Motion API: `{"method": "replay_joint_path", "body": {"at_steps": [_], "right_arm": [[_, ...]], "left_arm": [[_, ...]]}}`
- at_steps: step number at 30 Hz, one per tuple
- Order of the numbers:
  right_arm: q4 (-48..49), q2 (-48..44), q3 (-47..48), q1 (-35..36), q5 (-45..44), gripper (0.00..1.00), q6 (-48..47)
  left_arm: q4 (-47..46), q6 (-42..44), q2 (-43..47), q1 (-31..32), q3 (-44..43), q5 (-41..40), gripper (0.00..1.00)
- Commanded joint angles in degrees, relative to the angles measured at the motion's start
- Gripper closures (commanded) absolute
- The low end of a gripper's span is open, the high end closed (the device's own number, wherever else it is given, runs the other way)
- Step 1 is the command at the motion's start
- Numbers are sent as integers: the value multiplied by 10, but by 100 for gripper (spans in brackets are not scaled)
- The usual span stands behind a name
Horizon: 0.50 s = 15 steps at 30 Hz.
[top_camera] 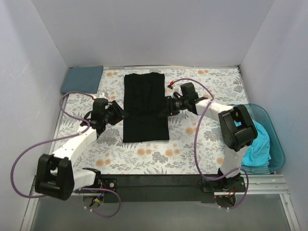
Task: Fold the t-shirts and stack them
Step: Fold the tshirt
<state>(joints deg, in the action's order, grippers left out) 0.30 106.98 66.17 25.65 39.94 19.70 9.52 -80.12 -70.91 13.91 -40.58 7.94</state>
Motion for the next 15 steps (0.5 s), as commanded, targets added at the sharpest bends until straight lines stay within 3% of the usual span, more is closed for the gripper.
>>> {"method": "replay_joint_path", "body": {"at_steps": [1,8,15], "right_arm": [[76,-50,-39,55,40,64,53],[117,-20,-26,157,29,64,98],[158,82,-21,191,43,64,127]], "left_arm": [[29,-21,48,31,61,15,60],[11,-65,61,62,139,11,68],[10,-94,36,64,169,-13,80]]}}
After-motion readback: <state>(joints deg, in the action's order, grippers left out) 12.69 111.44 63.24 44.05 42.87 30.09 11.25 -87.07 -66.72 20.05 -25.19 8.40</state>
